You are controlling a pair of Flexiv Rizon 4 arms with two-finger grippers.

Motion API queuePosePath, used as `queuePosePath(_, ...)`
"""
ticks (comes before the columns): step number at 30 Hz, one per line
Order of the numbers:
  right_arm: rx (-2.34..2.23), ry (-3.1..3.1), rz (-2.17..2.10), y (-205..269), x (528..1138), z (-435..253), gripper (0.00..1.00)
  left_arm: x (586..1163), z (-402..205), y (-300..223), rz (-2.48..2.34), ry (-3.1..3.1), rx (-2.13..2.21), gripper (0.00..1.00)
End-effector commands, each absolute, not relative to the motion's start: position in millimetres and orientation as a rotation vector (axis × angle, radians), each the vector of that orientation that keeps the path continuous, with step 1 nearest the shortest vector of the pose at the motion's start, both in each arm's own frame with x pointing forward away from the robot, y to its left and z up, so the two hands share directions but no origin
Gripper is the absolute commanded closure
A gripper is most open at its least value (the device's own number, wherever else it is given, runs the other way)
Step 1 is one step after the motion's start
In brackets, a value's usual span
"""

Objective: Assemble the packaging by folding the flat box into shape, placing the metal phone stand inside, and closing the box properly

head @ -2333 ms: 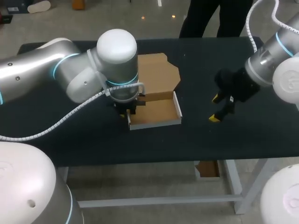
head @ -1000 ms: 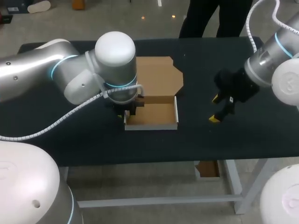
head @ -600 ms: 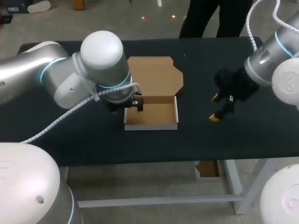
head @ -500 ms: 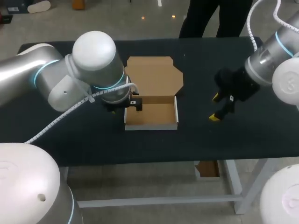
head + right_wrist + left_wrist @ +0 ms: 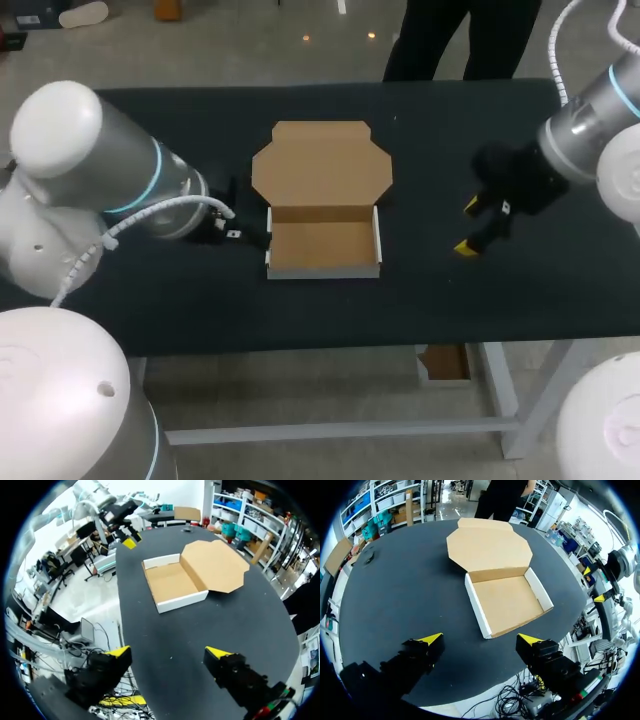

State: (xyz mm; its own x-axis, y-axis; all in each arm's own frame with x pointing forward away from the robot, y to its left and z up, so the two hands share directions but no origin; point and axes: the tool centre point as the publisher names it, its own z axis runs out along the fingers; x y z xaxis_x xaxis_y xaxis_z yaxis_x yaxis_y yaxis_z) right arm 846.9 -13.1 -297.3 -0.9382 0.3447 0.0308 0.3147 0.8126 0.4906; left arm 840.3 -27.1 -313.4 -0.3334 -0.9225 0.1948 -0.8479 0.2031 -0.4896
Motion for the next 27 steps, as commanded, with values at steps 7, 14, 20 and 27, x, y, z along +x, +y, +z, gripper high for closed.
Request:
queuePosePath(7,0.864,2.888,0.801,-37,831,-270,0.00,795,-275,19,-1.062,2.293,-1.789,0.00)
queuePosePath(14,1.098,2.826,0.773,-53,816,-253,0.00,782,-253,30,-1.021,2.233,-1.953,0.00)
queuePosePath(20,1.242,2.803,0.738,-64,806,-243,0.00,768,-238,36,-0.926,2.198,-2.042,0.00)
queuePosePath(27,1.391,2.781,0.694,-76,791,-237,0.00,757,-218,46,-0.857,2.174,-2.169,0.00)
